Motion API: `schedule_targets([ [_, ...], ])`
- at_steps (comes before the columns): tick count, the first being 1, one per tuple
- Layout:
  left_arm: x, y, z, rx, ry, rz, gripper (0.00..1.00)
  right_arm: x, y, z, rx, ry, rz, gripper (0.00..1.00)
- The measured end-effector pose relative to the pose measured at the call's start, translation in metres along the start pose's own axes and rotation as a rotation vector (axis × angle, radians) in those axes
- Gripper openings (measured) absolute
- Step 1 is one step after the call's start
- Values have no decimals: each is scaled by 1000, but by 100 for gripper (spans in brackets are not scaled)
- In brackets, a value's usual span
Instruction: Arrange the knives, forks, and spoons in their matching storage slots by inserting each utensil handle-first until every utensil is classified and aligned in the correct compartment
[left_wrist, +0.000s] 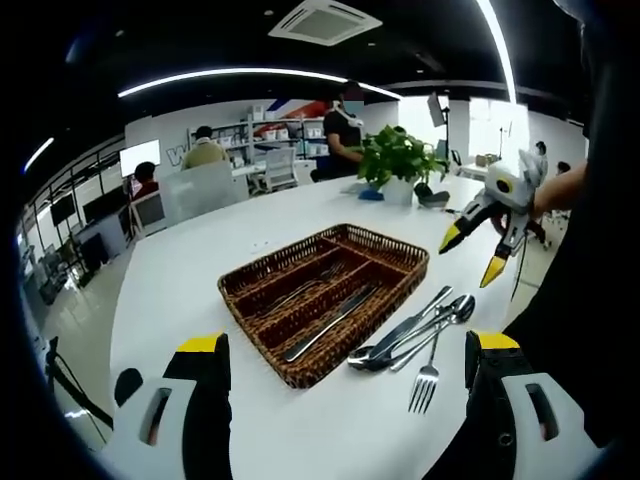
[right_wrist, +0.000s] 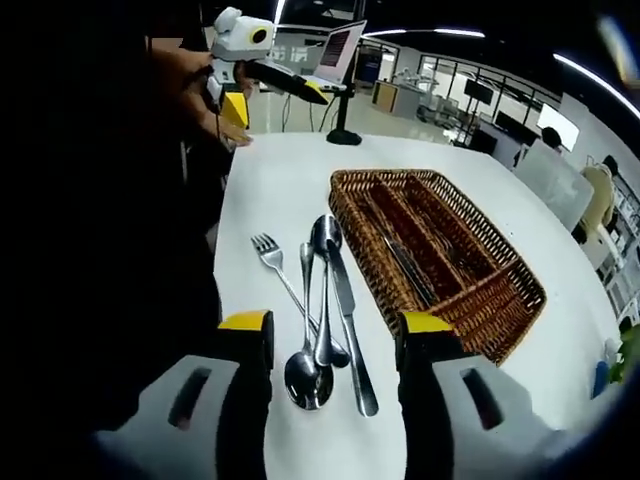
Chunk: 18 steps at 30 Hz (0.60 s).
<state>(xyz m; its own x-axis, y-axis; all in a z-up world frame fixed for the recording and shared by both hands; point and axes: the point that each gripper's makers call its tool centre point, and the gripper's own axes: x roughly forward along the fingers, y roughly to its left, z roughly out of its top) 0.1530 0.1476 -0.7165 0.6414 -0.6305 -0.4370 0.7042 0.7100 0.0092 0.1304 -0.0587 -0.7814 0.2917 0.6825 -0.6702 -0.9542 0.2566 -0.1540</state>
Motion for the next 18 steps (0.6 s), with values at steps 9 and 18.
schedule_targets([
  [9,5,10,11,12,-6,-2,99,27,13,-24,-17,57,44,35],
  [18,11,20,14,40,4,6,99,51,27,-38,-32,83,86,23],
])
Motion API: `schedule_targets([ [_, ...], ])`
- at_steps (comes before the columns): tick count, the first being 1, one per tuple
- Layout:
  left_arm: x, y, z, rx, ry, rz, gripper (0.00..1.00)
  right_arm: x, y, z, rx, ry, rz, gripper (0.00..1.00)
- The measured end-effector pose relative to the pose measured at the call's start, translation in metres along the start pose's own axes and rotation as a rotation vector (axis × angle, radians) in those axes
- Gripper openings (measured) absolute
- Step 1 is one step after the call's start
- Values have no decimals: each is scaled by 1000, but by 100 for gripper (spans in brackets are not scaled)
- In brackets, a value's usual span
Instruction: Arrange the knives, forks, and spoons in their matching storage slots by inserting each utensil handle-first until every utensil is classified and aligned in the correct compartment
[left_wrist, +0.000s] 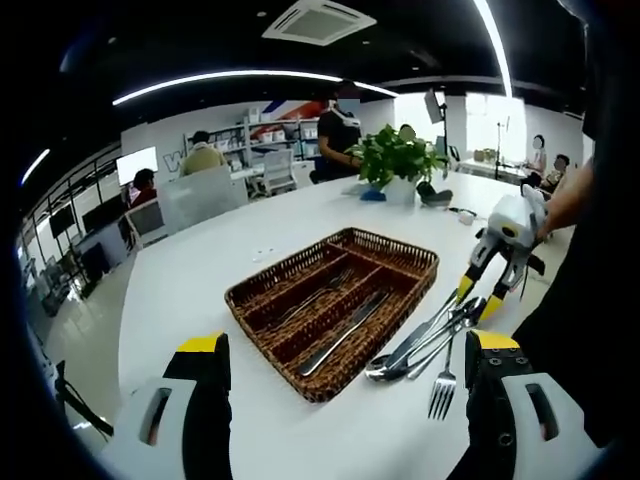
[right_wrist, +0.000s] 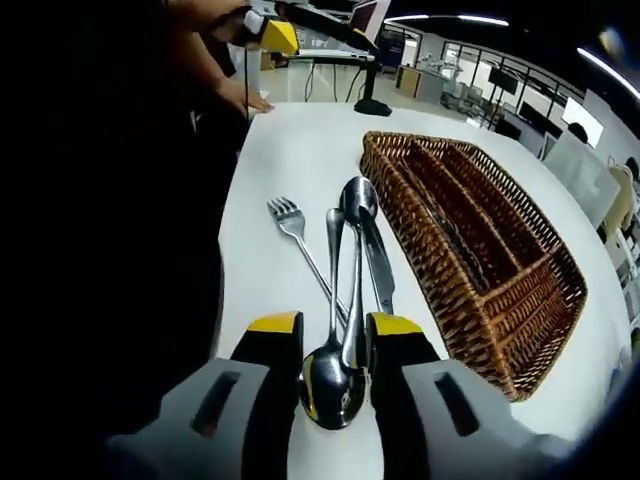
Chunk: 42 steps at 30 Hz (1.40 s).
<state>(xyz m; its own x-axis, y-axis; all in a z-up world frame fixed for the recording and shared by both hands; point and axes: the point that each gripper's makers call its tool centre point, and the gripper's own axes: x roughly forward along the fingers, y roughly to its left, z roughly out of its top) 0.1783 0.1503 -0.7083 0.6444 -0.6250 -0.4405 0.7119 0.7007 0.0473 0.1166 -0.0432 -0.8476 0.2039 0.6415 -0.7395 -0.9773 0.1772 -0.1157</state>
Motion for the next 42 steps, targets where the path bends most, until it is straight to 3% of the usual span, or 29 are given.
schedule_targets([
  [6,-3,5,-1,1,-4,-2,99,8,6,-3,18,3,19,17],
  [15,-12,31,-10,-19,44,61,99,16,3,-10,3,41,12,10],
  [24,-16,44,-5,1,44,100,99,20,5,-14,23,60,9,8],
  [33,-12,43,1,3,27,95,99,28,2,-9,18,66,11,4],
  [42,-9,42,3,0,18,91,99,32,6,-7,103,69,30,6],
])
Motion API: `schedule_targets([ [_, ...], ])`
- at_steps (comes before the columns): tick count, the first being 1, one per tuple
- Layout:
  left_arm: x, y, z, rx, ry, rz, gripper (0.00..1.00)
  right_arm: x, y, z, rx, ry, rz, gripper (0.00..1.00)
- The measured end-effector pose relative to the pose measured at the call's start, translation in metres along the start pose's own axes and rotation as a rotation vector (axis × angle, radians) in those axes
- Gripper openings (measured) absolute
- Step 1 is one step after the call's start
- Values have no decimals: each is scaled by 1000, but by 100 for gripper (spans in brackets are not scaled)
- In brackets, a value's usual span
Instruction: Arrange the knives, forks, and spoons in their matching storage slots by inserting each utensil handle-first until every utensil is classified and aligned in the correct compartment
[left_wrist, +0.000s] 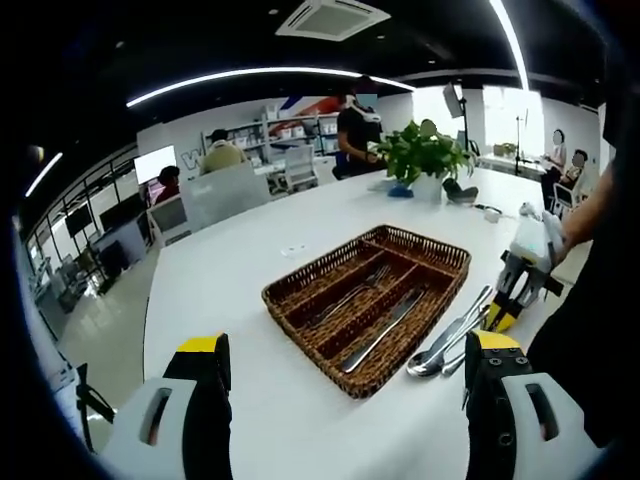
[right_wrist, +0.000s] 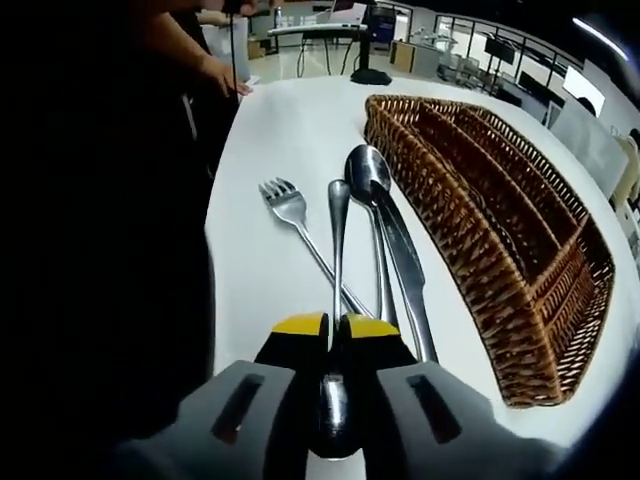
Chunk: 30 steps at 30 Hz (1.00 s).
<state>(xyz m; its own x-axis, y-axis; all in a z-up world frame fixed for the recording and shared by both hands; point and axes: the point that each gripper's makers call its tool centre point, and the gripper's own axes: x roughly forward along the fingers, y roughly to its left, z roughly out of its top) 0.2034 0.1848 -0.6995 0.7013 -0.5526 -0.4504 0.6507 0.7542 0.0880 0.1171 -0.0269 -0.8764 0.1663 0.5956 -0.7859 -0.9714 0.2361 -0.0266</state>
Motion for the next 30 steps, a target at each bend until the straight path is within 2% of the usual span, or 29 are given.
schedule_targets([
  [6,1,1,-1,-9,-3,-2,99,6,1,4,17,12,-21,3],
  [10,2,0,-2,-9,0,-6,99,6,2,6,-9,25,-21,2],
  [11,2,0,-2,-9,1,-8,99,5,1,6,-52,32,-14,1],
  [14,2,0,-2,-11,0,-7,99,5,3,6,-47,48,6,0],
  [15,2,0,-2,-13,1,-6,99,4,2,5,-49,58,7,0],
  [16,2,0,-2,-14,1,-6,99,2,0,4,-93,71,-2,0],
  [30,1,0,-2,-17,-9,-7,99,-23,-4,12,-124,90,11,0],
])
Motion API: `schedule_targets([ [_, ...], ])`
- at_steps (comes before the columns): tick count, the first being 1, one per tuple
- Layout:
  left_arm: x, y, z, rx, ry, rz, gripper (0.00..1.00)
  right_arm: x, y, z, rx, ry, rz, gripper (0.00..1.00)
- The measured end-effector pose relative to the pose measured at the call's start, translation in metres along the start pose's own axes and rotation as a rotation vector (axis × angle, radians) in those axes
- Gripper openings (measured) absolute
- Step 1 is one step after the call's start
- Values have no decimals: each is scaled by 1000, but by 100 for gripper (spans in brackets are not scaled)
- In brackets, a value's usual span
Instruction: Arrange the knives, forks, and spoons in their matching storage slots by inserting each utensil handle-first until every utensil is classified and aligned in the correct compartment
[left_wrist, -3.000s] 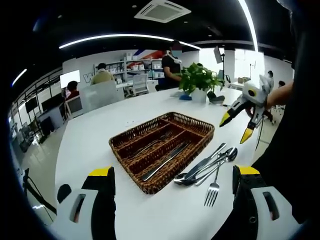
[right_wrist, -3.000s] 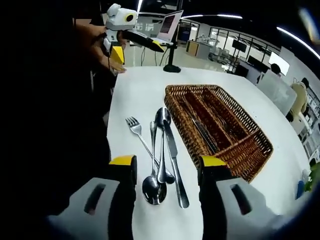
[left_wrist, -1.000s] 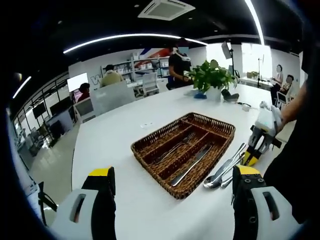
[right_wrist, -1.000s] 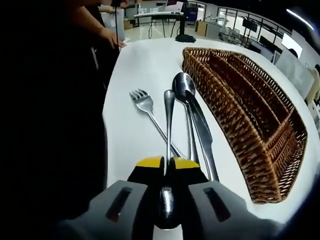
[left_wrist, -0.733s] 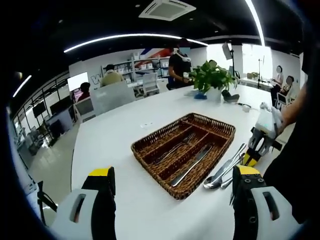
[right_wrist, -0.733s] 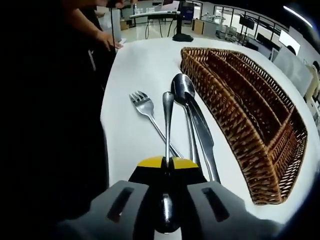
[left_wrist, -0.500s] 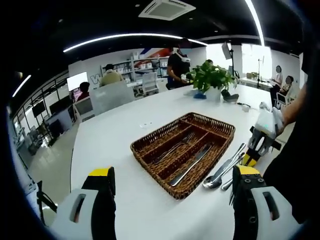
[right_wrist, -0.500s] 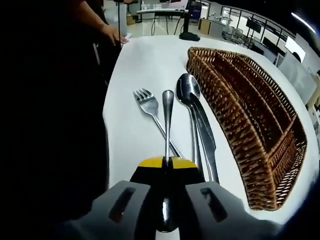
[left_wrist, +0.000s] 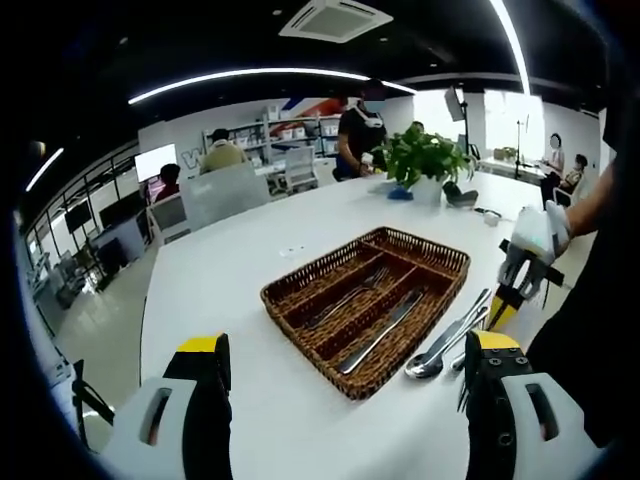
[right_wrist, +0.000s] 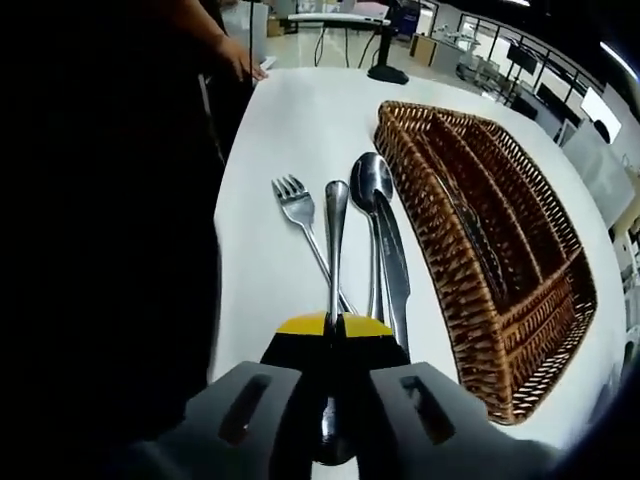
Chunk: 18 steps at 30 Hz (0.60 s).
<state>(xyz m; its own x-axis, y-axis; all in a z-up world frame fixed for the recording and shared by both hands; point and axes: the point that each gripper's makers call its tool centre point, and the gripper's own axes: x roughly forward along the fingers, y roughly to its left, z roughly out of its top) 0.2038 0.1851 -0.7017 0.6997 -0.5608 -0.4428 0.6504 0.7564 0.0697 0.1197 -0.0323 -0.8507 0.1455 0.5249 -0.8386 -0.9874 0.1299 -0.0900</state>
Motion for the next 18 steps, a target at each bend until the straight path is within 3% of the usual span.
schedule_targets([
  [7,0,-1,-1,3,2,-7,99,-14,-3,9,-20,5,12,0],
  [17,1,0,2,5,-9,-14,99,-46,-22,37,-60,-9,-25,0],
  [18,1,1,1,4,-9,-11,99,-50,-20,39,-79,-4,3,0],
])
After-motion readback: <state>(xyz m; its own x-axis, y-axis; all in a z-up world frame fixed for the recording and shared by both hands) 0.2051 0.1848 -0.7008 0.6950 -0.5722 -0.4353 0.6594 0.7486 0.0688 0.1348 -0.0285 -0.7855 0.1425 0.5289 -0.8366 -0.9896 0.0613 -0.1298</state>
